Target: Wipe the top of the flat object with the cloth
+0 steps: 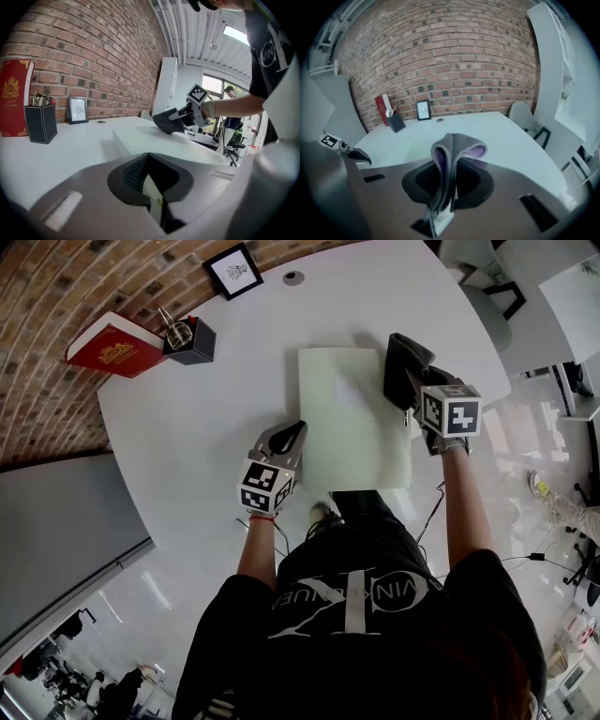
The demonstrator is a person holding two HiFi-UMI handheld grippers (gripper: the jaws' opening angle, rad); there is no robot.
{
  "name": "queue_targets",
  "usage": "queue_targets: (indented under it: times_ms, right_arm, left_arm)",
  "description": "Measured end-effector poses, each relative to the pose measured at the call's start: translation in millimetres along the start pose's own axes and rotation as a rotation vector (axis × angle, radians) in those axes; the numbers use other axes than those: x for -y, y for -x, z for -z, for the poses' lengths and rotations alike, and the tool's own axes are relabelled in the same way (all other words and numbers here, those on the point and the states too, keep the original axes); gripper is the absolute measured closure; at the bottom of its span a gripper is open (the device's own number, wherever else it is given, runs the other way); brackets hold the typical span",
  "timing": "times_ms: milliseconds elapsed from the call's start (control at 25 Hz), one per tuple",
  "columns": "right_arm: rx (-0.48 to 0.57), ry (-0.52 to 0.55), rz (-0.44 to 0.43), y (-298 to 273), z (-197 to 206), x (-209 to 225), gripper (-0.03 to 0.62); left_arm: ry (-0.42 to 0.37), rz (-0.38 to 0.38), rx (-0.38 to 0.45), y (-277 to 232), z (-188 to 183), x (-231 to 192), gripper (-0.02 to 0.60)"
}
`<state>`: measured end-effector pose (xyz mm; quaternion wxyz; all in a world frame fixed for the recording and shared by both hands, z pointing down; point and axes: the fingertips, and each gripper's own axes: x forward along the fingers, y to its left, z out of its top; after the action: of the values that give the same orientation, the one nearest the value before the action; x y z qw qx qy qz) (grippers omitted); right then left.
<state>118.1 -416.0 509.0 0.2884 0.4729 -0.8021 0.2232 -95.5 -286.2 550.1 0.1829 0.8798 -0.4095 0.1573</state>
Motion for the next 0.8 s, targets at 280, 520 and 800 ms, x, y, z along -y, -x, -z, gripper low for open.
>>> queue_targets:
  times_ms: [280, 520, 800]
  right_arm:
    - [0.089, -0.032, -0.305, 5, -35, -118, 0.537]
    - [0.066, -0.037, -0.543, -8, -43, -225, 0.539]
    - [-0.101, -0.002, -0.571, -43, 5, -267, 0.537]
  left_arm:
    - [-0.013, 0.029, 0.012, 23, 4, 11, 0.571]
    - [-0.023, 0.080, 0.008, 40, 13, 33, 0.571]
    - [-0.084, 0.169, -0.067, 44, 34, 57, 0.571]
